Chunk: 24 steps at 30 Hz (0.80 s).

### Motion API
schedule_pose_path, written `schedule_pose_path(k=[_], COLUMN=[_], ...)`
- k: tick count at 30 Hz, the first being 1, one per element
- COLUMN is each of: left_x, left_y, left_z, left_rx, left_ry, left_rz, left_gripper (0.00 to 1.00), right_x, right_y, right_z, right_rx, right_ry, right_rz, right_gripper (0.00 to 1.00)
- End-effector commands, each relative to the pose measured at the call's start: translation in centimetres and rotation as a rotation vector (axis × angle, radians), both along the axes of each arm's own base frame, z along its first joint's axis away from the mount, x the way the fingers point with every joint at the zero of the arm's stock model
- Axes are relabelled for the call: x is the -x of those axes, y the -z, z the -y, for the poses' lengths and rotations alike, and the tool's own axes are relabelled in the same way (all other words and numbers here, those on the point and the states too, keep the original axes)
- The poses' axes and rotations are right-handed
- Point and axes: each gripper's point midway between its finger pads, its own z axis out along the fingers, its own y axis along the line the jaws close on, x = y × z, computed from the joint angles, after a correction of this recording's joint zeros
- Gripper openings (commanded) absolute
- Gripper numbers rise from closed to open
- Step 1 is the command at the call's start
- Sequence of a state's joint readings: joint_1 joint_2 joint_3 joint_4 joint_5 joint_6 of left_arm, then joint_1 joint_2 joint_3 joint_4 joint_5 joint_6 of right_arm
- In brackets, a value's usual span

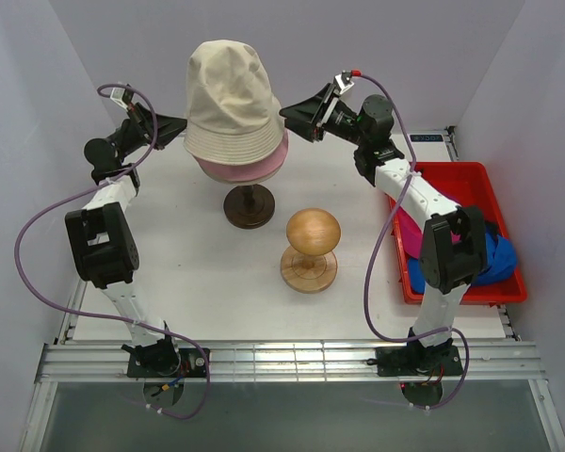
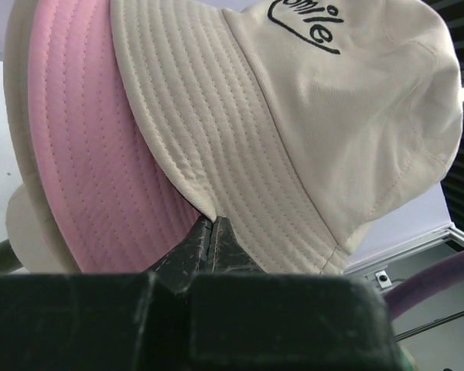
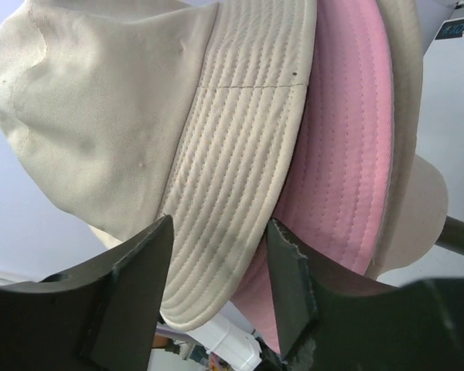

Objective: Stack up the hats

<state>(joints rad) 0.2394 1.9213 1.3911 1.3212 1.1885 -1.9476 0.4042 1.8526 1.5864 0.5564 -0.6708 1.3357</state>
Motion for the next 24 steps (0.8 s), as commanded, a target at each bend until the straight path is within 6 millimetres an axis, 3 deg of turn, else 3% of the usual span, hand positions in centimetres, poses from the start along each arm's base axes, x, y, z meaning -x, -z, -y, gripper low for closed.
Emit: schedule_pose_path(k=[1, 8, 13, 24], left_x=[5.3, 5.2, 5.1, 4.4], left_y=[-2.8, -2.4, -2.1, -1.4], left_z=[1.3, 1.3, 1.3, 1.0], left_rx=[-0.152, -0.169, -0.169, -0.149], left_ry=[0.007, 0.008, 0.003, -0.023], left_rz=[0.412, 0.404, 0.395, 0.346], left_gripper=[0.0, 0.0, 0.0, 0.0], right_x=[0.7, 0.5, 0.3, -0.8], right_y=[-1.1, -0.8, -0.9, 0.8], right_z=[0.0, -0.2, -0.2, 1.1], right_rx=[-0.052, -0.059, -0.061, -0.037], right_ry=[-0.035, -0.05, -0.052, -0.033], right_rz=[0.044, 0.043, 0.042, 0.024], right_gripper=[0.55, 0.46, 0.28, 0.11])
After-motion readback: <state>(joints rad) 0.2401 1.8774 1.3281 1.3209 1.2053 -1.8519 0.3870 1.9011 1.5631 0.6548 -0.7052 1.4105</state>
